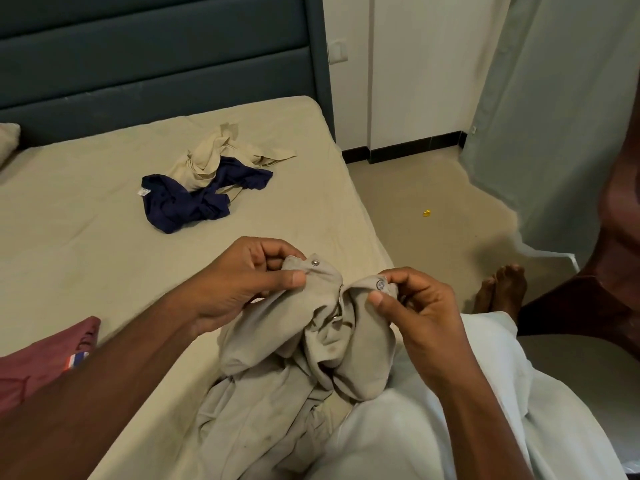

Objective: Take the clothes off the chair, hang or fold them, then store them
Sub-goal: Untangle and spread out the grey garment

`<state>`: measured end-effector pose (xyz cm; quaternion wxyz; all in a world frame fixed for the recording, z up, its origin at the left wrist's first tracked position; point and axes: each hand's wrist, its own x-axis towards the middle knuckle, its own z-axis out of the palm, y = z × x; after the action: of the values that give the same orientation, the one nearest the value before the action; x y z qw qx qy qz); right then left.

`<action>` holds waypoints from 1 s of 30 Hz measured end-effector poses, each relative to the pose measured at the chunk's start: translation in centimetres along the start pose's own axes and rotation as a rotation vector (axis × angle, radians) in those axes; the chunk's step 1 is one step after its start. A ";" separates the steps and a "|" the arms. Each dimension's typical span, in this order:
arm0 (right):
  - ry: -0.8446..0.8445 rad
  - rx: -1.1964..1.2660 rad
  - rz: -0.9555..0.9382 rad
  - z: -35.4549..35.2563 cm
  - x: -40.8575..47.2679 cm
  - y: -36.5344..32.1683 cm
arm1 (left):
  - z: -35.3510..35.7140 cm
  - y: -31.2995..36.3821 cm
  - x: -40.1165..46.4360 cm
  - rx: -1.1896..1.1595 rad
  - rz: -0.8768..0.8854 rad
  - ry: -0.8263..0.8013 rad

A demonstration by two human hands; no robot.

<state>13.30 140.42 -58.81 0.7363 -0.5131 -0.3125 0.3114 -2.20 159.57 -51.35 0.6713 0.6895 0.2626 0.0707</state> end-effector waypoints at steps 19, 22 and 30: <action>-0.075 -0.477 -0.278 1.2 -0.2 -0.9 | 3.6 1.2 0.2 0.598 0.256 -0.038; -0.080 -0.521 -0.220 1.1 -0.1 -1.2 | 3.8 1.0 0.3 0.644 0.263 -0.042; -0.121 -0.553 -0.165 0.8 -0.2 -1.2 | 4.2 0.9 0.5 0.671 0.263 -0.074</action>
<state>12.75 140.37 -57.48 0.5713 -0.6475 -0.4698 0.1834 0.32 156.12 -50.94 0.4021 0.9013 0.1558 0.0413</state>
